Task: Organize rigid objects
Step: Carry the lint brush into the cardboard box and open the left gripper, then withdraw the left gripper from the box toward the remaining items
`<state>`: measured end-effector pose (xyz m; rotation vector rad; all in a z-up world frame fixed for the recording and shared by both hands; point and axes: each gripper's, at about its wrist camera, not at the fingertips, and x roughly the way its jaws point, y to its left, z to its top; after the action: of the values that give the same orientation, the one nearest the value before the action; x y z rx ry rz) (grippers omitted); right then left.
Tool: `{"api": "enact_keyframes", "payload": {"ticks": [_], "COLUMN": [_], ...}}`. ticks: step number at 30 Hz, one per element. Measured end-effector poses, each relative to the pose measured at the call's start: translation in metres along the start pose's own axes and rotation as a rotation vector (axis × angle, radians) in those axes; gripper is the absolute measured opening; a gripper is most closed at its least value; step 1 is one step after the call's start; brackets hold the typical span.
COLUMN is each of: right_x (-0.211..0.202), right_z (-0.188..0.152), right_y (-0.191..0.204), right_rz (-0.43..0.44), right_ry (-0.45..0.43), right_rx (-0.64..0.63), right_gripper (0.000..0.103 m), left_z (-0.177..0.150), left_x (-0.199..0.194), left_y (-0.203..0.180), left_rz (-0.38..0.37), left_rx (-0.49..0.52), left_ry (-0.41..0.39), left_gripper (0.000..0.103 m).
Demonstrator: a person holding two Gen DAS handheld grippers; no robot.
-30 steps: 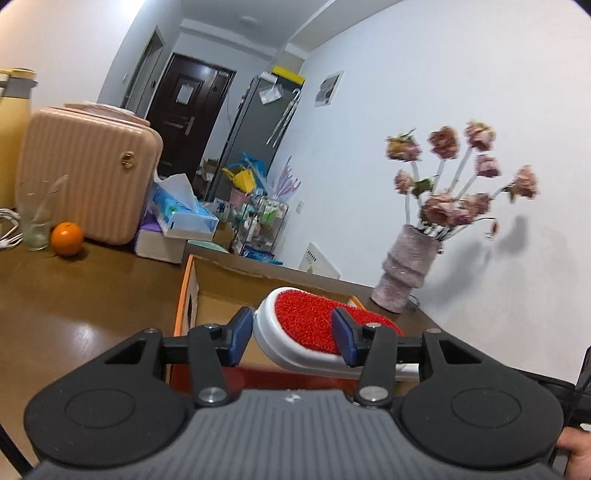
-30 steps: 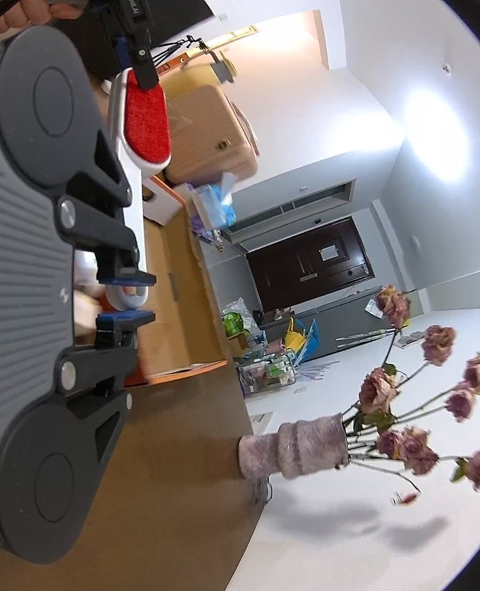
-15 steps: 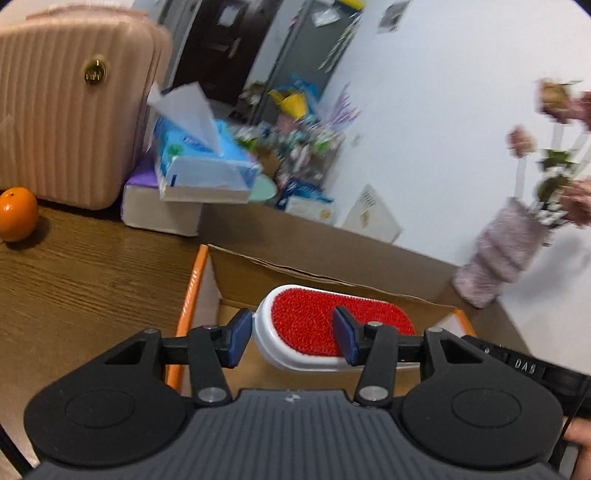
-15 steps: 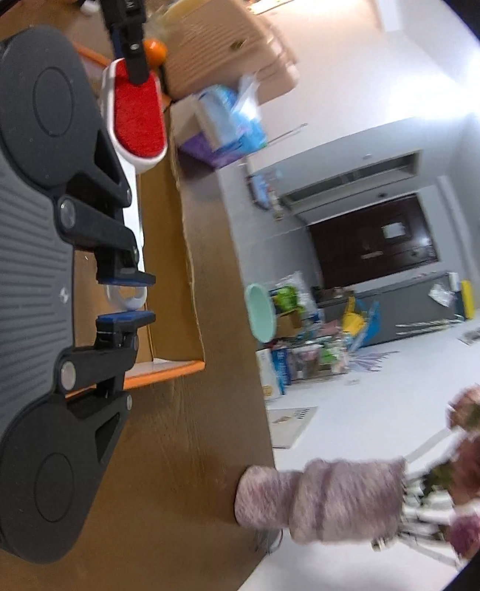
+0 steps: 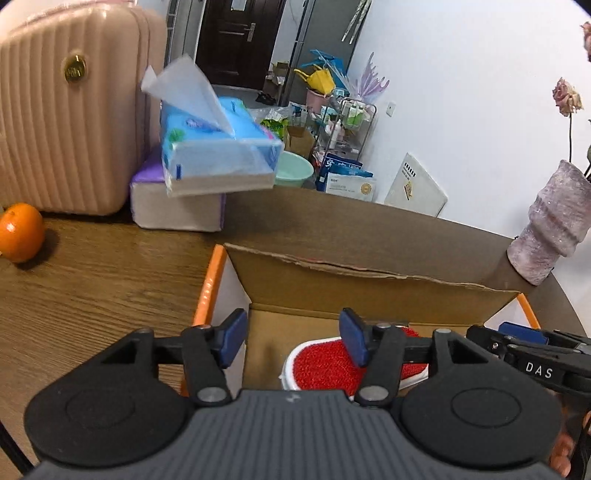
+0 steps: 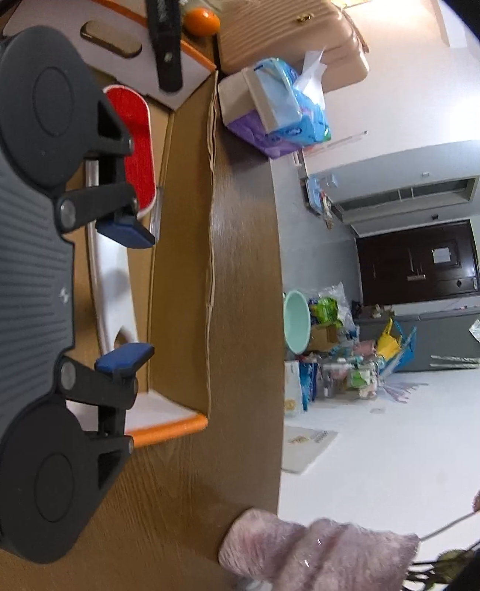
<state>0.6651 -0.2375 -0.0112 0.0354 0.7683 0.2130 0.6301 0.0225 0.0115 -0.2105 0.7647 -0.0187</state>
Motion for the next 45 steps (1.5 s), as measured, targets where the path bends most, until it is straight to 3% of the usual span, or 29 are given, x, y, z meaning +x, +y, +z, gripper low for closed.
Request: {"api": "enact_keyframes", "payload": {"ticks": [3,4,8,15,22,24,30,35,42,45], "right_x": [-0.014,-0.022,-0.064,-0.143,-0.197,-0.211,-0.267,-0.296,-0.316,-0.326], "right_z": [0.004,0.005,0.011,-0.009,-0.063,-0.078,-0.136,-0.187,-0.254,-0.284], "right_y": [-0.008,-0.01,-0.017,-0.027,-0.01,-0.001,0.026,0.042,0.048,0.05], "right_rz": [0.005,0.014,0.001,-0.062,-0.084,-0.096,-0.151,-0.139,-0.096,-0.091], "right_ry": [0.0,-0.005,-0.049,-0.076,-0.114,-0.139,-0.327,-0.478,-0.464,-0.456], "right_rx": [0.036,0.05,0.049,0.03,-0.033,-0.064,-0.202,-0.29,-0.19,-0.122], "right_gripper": [0.057,0.059,0.085,0.086,0.086,0.086,0.091,0.095,0.095,0.095], "left_z": [0.004,0.005,0.002,-0.022,-0.077,-0.102,-0.166,-0.22,-0.283,-0.312], "left_x": [-0.025,-0.035,-0.083,-0.172,-0.221,-0.237,-0.269,-0.305,-0.35,-0.36], "left_y": [-0.003,-0.004,-0.009,-0.016,-0.015,-0.012,-0.005,-0.003,0.013,0.021], "left_rz": [0.0,0.005,0.036,0.066,0.068,0.058,0.078,0.133,0.099,0.1], "left_rx": [0.024,0.034,0.093,0.213,0.235,0.225,0.233,0.277,0.213,0.211], "left_ry": [-0.023,-0.036,-0.076,-0.14,-0.164,-0.205,-0.305,-0.47,-0.547,-0.543], "left_gripper": [0.077,0.078,0.084,0.097,0.098,0.1,0.102,0.103,0.103,0.103]}}
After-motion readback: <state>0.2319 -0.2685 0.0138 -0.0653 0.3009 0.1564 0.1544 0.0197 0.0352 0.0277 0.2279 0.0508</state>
